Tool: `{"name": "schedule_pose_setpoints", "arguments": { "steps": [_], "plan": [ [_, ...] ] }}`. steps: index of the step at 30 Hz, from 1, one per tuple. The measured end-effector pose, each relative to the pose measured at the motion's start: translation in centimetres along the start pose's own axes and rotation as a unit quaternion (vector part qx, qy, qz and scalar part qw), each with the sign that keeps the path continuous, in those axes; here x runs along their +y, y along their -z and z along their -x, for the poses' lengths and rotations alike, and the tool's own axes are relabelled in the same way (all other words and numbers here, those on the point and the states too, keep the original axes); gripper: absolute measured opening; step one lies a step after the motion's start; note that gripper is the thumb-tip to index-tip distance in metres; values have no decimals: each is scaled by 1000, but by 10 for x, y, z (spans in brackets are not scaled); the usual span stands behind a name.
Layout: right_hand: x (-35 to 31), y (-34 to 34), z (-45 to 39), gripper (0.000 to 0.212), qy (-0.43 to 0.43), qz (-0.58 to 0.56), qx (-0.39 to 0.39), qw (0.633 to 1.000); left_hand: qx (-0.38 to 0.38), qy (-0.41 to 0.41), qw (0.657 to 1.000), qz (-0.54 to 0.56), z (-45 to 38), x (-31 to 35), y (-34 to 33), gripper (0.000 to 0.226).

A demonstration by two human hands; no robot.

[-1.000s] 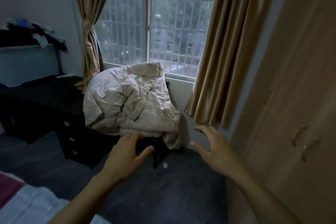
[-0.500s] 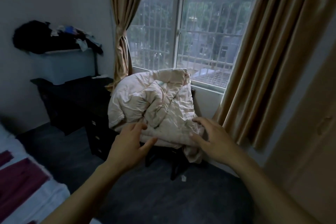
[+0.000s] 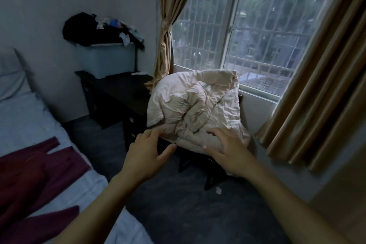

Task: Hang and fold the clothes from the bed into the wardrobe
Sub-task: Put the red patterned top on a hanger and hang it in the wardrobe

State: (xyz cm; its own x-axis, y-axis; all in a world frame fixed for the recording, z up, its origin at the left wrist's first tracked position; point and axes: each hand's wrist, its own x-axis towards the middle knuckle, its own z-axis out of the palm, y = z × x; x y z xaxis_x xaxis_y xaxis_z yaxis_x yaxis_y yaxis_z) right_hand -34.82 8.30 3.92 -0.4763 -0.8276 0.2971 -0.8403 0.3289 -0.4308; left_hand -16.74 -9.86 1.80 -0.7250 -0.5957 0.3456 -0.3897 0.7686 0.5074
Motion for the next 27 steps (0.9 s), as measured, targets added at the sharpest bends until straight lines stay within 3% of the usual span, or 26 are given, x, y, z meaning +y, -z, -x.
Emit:
{"name": "schedule_pose_setpoints", "arguments": {
  "steps": [11, 19, 27],
  "plan": [
    [3, -54, -96, 48, 58, -43, -46, 996, 20, 110, 993, -30, -29, -75, 3, 54],
    [89, -91, -229, 49, 122, -90, -49, 987, 57, 195, 976, -81, -124, -91, -45, 57],
    [164, -86, -366, 53, 188, -129, -119, 966, 97, 271, 954, -87, -231, -67, -85, 60]
  ]
}}
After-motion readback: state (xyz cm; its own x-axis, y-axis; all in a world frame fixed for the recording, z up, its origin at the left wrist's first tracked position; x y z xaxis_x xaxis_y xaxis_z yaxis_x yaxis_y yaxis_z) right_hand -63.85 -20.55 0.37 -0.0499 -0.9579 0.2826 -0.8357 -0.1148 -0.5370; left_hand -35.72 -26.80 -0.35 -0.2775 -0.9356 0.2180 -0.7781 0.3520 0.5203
